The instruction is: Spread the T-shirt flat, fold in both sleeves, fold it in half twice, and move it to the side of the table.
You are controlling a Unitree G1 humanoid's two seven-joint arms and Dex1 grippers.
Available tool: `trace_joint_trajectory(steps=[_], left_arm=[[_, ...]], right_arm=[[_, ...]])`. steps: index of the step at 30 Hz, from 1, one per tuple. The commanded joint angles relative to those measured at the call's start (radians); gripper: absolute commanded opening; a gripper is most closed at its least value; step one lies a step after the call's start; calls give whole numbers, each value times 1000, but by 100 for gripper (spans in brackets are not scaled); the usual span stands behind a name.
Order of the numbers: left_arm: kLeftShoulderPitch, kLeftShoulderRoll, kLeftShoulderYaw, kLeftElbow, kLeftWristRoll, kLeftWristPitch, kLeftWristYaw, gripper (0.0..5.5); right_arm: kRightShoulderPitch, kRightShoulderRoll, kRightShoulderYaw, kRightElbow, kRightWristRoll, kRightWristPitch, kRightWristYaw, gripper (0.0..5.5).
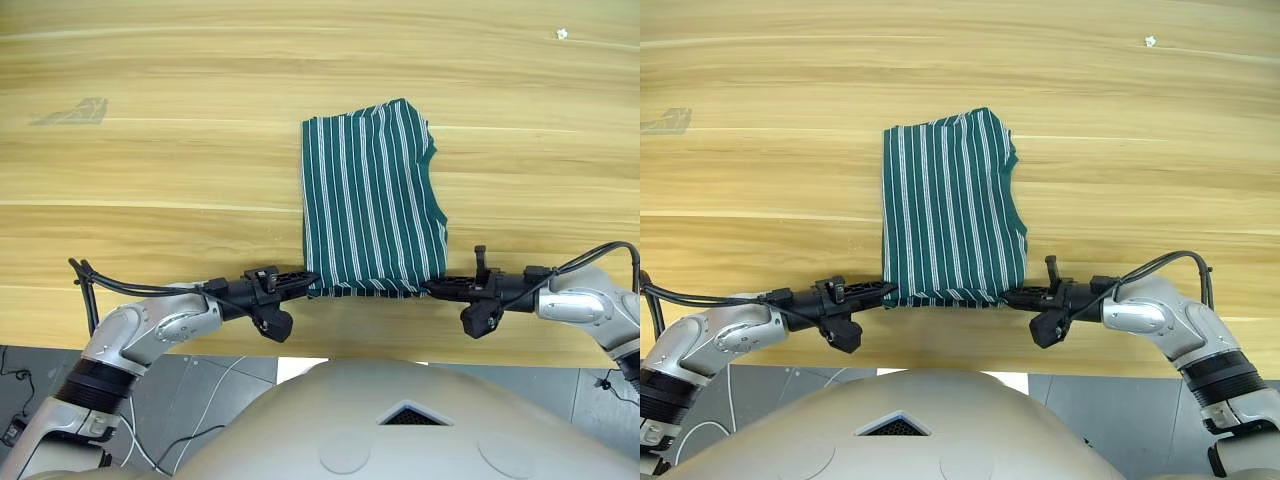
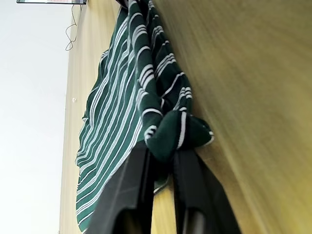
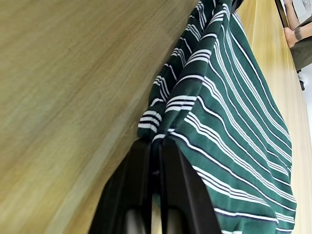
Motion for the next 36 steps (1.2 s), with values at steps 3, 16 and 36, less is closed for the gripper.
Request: trace_joint_trajectory(steps=[3, 16, 36], left_arm=[[37, 25, 8, 11, -23, 43, -38, 8], [393, 247, 353, -472, -1021, 618, -458, 6], [-326, 49, 204, -119, -901, 826, -624, 6]], right_arm=[[-2, 11, 12, 6, 16, 32, 33, 1], [107, -172, -174, -349, 891, 625, 406, 0], [-662, 209, -134, 218, 713, 833, 581, 0]])
